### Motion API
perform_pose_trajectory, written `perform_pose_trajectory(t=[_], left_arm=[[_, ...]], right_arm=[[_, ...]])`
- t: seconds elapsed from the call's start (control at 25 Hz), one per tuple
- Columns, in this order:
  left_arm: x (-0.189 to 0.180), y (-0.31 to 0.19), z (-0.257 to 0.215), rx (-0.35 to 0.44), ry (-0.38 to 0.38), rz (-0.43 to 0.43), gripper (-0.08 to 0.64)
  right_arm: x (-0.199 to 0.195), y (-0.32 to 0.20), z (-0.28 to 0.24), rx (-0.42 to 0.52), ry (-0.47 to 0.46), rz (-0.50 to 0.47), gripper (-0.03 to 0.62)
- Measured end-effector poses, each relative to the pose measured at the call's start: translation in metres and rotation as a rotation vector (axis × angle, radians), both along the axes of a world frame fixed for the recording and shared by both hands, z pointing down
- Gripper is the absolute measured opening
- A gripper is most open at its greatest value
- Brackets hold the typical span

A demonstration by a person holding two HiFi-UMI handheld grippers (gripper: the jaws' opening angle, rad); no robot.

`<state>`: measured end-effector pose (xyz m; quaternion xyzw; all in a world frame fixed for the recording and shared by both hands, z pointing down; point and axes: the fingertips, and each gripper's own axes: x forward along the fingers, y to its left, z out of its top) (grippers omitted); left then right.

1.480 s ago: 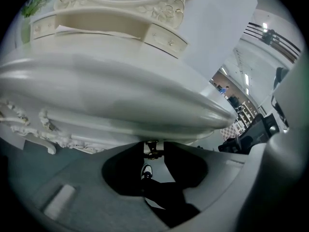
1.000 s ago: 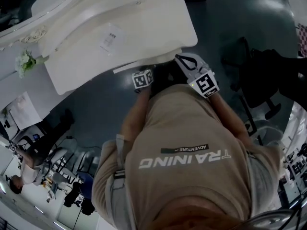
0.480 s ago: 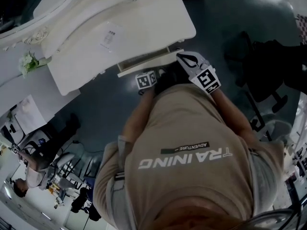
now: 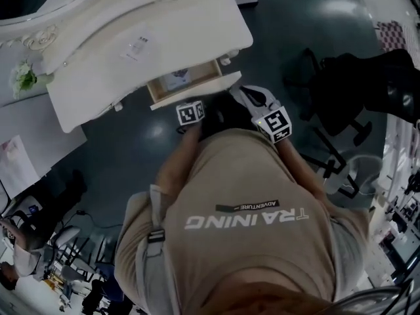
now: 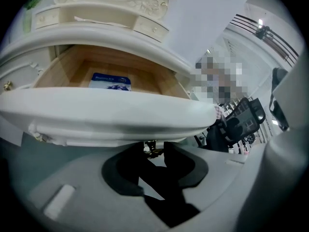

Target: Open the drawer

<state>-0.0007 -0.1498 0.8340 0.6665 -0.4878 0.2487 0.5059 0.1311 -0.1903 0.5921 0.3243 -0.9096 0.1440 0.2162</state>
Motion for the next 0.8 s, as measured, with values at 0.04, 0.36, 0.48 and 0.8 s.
perform_pose_trajectory(t=[0.04, 0.36, 0.48, 0.8], left_arm=[[0.001, 0.003, 0.000, 0.001, 0.001, 0.005, 0.133], [0.011, 0.027, 0.000, 0.001, -0.015, 0.021, 0.132], [0.015, 0.030, 0.000, 0.001, -0.034, 0.013, 0.132], [0.030, 0.047, 0.000, -0.013, -0.129, -0.014, 0.133]], right_arm=[[0.004, 0.006, 0.002, -0.006, -0.003, 0.022, 0.003], [0.025, 0.036, -0.003, 0.007, -0.013, 0.054, 0.003], [0.034, 0.041, -0.004, 0.017, -0.019, 0.027, 0.003], [0.081, 0.068, 0.012, -0.033, -0.085, -0.035, 0.003]])
